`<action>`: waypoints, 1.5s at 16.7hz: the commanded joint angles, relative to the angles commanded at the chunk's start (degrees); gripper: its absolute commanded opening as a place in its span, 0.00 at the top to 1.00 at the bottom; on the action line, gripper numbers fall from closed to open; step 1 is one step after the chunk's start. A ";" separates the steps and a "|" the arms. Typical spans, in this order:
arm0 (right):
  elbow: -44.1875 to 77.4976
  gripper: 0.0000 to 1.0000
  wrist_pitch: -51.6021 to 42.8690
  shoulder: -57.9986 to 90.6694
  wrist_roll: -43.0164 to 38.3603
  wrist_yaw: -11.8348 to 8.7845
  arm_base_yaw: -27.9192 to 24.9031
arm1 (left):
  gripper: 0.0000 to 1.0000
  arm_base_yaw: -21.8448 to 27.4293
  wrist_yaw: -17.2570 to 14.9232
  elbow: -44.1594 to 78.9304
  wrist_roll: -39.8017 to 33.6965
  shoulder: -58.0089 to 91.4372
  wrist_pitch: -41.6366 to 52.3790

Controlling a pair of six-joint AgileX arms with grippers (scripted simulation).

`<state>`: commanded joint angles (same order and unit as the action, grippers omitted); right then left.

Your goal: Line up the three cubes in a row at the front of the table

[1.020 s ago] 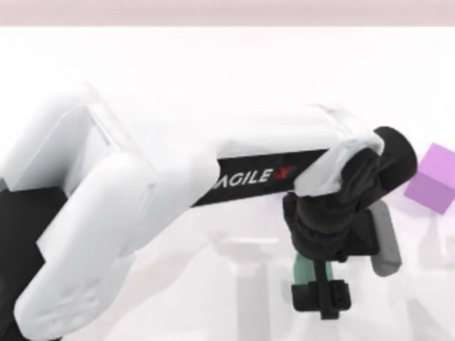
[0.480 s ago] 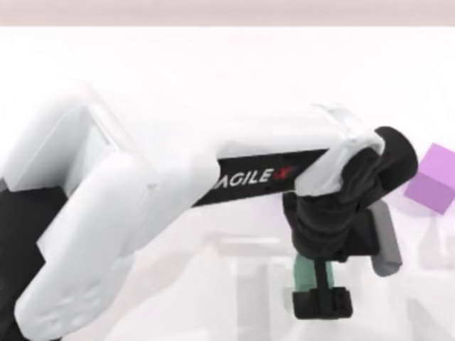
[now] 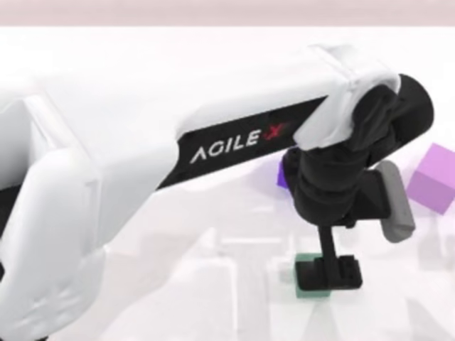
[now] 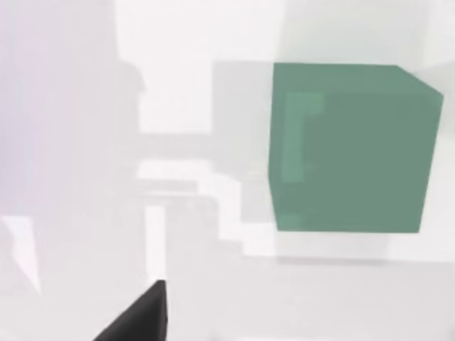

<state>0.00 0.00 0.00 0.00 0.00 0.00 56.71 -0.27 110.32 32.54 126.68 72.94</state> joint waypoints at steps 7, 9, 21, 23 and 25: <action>1.71 0.00 -1.34 1.68 0.56 0.02 -0.47 | 0.00 -0.57 0.12 -1.33 -0.41 -1.53 -0.79; 5.82 0.00 -4.37 5.77 1.84 0.03 -1.56 | 0.00 -2.64 0.35 -4.89 -1.47 -5.34 -3.07; 67.74 0.00 -43.33 74.07 17.99 -0.06 -15.43 | 0.00 -32.20 1.32 -59.30 -18.02 -68.13 -36.01; 79.02 0.00 -50.93 87.52 20.96 -0.12 -17.97 | 0.00 -37.57 1.26 -70.32 -21.07 -80.37 -42.58; 89.53 0.00 -58.00 99.69 23.78 -0.17 -20.38 | 0.00 -42.41 1.18 -80.38 -23.79 -91.38 -48.87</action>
<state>89.53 -58.00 99.69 23.78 -0.17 -20.38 14.30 0.90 29.94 8.75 35.30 24.07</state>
